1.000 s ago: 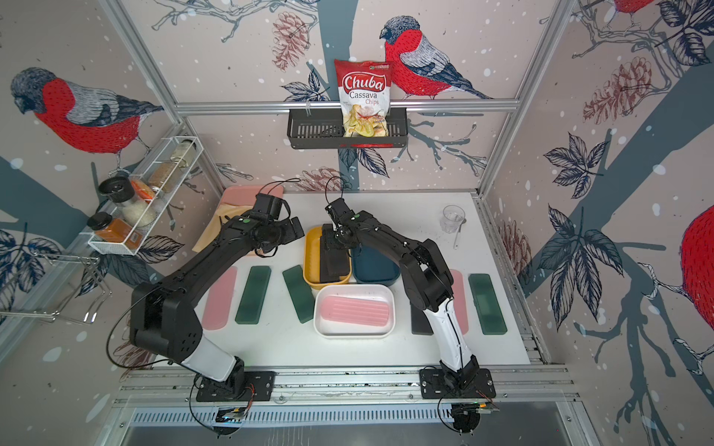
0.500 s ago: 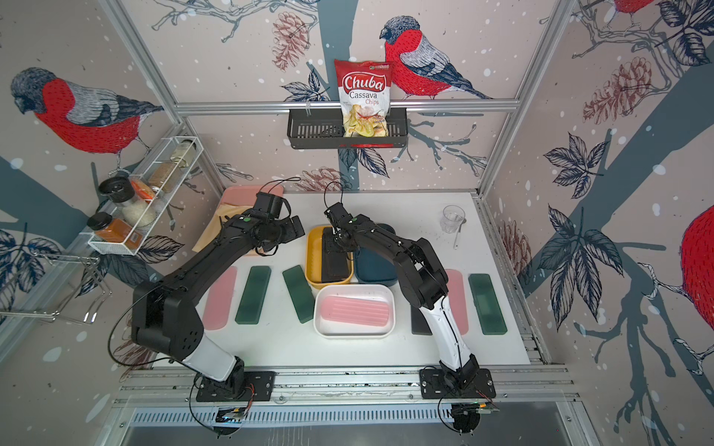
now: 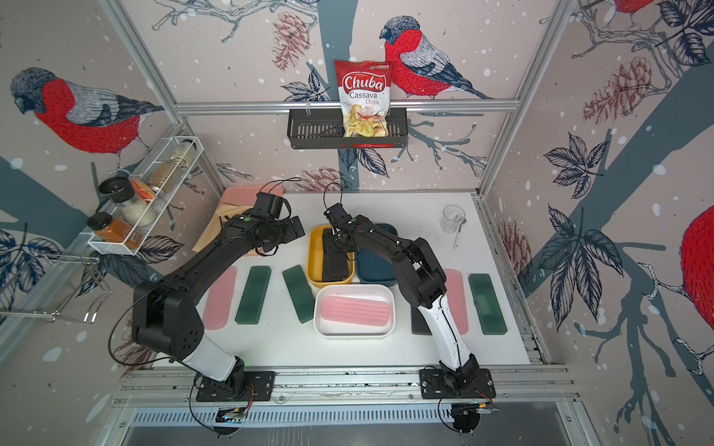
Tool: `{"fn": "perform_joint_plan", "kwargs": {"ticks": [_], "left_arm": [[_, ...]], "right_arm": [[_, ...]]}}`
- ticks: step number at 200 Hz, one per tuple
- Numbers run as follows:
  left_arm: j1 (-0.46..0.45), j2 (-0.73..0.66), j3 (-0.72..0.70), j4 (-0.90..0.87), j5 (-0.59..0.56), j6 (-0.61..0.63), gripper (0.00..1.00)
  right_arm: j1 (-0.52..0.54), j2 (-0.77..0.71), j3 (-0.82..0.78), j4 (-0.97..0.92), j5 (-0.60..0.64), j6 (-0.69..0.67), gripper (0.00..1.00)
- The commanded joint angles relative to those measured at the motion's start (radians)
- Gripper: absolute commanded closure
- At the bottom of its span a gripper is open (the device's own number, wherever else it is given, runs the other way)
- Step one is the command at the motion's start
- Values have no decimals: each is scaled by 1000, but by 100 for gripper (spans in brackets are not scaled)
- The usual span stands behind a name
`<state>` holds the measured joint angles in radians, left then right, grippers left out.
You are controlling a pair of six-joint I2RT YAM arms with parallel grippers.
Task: Place the pencil cases by color into the storage box
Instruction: Place the pencil case at the storage box.
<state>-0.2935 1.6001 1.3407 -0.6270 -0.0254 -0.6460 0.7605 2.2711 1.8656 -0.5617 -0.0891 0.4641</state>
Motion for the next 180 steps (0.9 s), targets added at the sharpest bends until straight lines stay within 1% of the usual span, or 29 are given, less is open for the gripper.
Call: {"fn": "perform_joint_plan", "kwargs": {"ticks": [1,37,60,77,124,180], "left_arm": [[1,1,6,-10,-2,8,2],[1,3,5,-12,-1,8,2],[2,1,5,-12,0,9,2],[1,0,3,-15,1,11,2],[1,-12,-1,-30,-2,15,2],[1,-35,-1,-68,-11,23,2]], "right_arm": [[1,15,4,-8,19,-25,47],[2,16,4,-17,26,-28,38],[1,16,3,-21,35,-28,29],[1,16,4,-22,39,-27,24],[2,22,36,-38,65,-32,18],[15,43,115,-79,102,-52,15]]}}
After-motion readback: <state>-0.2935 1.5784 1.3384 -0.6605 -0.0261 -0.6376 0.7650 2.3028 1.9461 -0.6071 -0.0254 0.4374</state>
